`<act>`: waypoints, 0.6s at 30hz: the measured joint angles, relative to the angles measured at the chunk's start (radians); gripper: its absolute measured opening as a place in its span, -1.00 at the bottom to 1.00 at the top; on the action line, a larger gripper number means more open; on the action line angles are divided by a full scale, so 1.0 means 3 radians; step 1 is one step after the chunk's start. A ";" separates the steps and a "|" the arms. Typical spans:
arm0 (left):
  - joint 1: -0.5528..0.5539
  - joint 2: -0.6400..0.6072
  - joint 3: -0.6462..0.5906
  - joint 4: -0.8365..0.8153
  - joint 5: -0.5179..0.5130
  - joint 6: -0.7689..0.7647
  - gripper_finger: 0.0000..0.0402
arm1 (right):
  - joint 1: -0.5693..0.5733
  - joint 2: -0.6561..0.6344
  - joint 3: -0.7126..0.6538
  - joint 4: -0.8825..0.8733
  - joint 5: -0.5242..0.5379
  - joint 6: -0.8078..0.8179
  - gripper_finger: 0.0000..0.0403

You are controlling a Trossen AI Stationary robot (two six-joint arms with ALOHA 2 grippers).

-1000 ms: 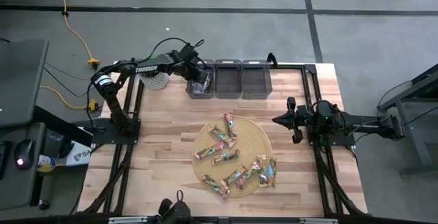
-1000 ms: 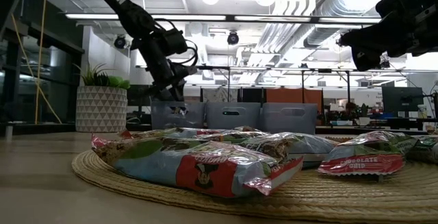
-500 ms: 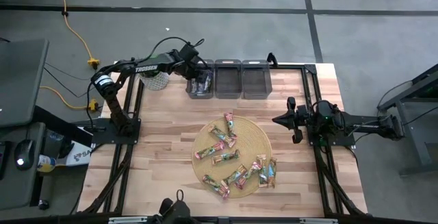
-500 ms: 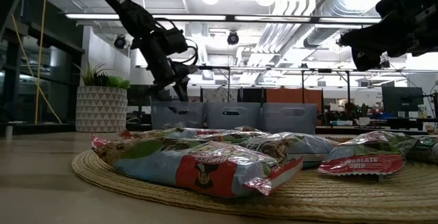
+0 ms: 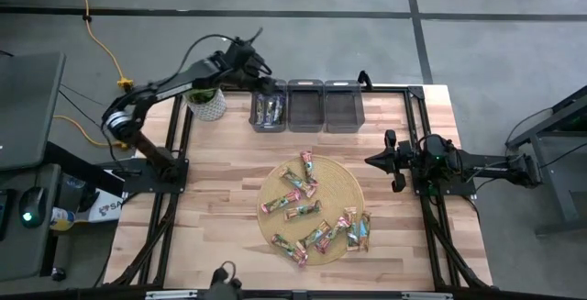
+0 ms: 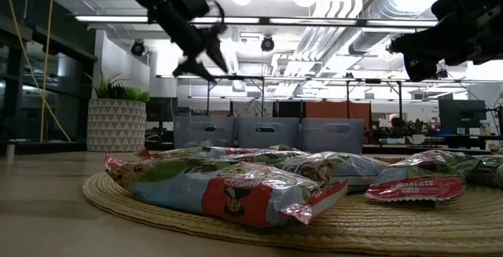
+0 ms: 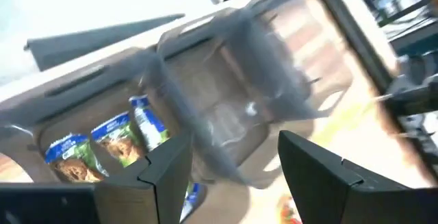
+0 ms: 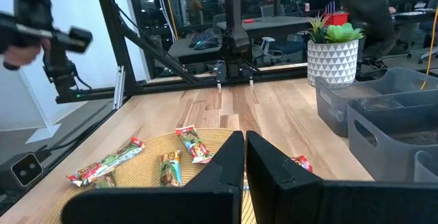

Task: Pick and place Granola Bars by type
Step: Put the red granola bar into the middle black bin

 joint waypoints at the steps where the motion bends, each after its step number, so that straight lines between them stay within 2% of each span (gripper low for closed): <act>1: 0.0000 -0.0087 0.0000 -0.0031 -0.0001 -0.0020 0.05 | 0.0001 0.0000 0.0000 -0.0001 0.0000 0.0000 -1.00; 10: -0.0203 -0.0843 0.0000 -0.0233 -0.0039 -0.0019 0.05 | 0.0000 0.0000 0.0000 0.0000 0.0000 0.0000 -1.00; 18: -0.0756 -0.1233 -0.0003 -0.0299 -0.0371 0.0021 0.05 | 0.0000 -0.0001 0.0000 0.0000 0.0000 0.0000 -1.00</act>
